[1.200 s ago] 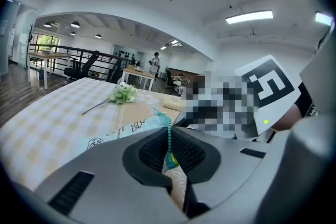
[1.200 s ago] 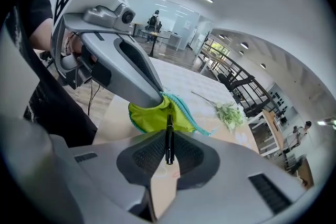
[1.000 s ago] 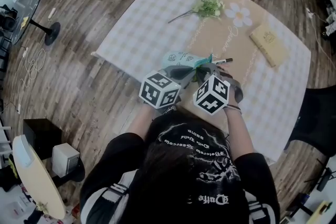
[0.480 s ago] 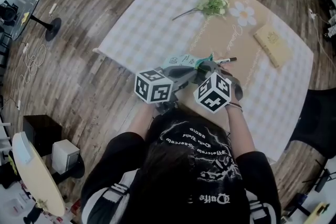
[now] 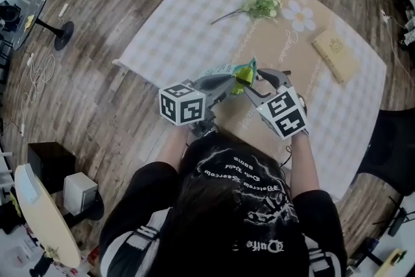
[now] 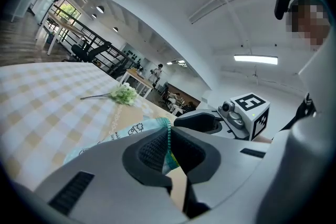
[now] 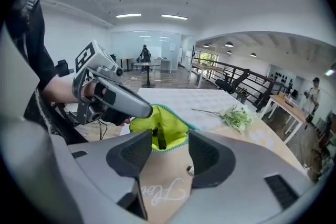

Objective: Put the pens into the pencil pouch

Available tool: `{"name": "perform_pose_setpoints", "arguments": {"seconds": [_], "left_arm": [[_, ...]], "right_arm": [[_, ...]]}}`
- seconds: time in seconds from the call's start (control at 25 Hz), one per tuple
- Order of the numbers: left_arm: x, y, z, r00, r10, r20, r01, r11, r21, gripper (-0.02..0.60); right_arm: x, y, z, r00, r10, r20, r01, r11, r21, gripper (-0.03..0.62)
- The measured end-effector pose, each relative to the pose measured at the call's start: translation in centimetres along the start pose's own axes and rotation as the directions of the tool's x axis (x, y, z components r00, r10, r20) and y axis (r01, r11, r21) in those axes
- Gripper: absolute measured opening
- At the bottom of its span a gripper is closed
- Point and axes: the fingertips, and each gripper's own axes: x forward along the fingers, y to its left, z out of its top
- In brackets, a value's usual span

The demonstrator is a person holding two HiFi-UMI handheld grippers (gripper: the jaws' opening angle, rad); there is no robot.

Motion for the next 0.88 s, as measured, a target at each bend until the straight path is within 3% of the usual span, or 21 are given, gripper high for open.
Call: {"name": "perform_pose_setpoints", "arguments": {"seconds": [0.2,0.44,0.88], "left_arm": [[0.3,0.6,0.7,1.000,0.023,0.007,-0.023,1.000,0.009,0.032],[0.1,1.1,1.3,0.998,0.059,0.028,-0.059,0.998,-0.002,0.032],[0.1,0.9,2.1,0.986,0.164,0.035,-0.164,0.986,0.011,0.032]], "right_arm": [[-1.9,-3.1,-1.4,0.999,-0.034,0.016,0.034,0.999,0.021,0.232],[-3.2,-7.3,-6.6,0.998,-0.053,-0.041,0.056,0.996,0.069,0.221],[-2.2,-13.0,-13.3,0.988,0.012,-0.153,-0.015,1.000,-0.016,0.199]]}}
